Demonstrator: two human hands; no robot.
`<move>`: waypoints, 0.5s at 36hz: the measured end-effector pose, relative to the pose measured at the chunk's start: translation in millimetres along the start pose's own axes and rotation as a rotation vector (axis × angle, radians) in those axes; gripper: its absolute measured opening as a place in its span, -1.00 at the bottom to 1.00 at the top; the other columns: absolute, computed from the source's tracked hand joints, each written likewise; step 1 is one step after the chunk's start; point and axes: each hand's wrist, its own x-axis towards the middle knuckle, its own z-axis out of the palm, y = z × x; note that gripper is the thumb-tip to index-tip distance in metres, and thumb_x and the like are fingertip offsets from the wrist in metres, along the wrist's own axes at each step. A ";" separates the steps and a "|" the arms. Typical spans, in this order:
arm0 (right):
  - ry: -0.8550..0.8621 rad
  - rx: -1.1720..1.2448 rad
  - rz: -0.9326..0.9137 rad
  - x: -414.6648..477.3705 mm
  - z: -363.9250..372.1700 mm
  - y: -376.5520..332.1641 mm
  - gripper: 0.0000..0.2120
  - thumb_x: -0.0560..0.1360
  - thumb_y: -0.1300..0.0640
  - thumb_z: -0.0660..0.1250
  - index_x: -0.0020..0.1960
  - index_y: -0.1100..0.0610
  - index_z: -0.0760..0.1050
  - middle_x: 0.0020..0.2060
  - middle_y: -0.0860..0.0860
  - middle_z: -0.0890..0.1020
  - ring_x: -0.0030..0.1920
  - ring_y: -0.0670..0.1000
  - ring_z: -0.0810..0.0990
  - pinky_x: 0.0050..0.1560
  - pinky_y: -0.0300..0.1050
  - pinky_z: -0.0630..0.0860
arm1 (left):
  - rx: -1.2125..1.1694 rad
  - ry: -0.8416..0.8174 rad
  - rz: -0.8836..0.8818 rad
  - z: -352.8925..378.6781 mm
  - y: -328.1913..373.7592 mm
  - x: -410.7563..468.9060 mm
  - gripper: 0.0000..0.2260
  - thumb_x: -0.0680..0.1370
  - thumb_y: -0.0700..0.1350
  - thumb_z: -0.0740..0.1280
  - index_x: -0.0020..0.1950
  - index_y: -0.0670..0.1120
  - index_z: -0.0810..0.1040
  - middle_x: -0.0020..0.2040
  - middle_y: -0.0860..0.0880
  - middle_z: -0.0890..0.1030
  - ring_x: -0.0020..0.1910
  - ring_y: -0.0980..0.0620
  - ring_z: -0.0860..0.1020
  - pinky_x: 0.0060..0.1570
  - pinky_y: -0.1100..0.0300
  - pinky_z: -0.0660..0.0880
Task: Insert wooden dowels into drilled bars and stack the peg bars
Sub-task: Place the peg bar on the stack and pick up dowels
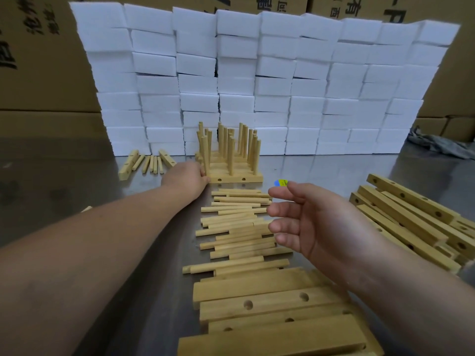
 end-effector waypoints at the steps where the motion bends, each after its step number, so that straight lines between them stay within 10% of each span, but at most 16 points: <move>1: 0.002 -0.004 0.000 -0.1 0.3 -0.3 -0.80 0.55 0.08 0.19 -0.03 0.19 0.50 -0.45 0.04 0.58 -0.52 -0.03 0.54 -0.53 -0.27 0.46 | -0.002 0.007 0.000 0.9 0.0 0.1 -0.82 0.50 0.07 0.31 -0.28 0.06 0.47 -0.33 0.06 0.52 -0.28 0.06 0.47 -0.43 0.21 0.24; 18: 0.075 -0.251 -0.115 -5.2 0.5 -12.6 -0.87 0.53 0.14 0.24 -0.05 0.18 0.53 -0.43 0.03 0.61 -0.47 -0.02 0.56 -0.48 -0.23 0.49 | -0.150 -0.070 -0.231 -13.6 19.5 -19.8 -0.77 0.52 -0.07 0.27 0.11 -0.12 0.36 -0.26 -0.05 0.49 -0.35 0.03 0.46 -0.48 0.17 0.24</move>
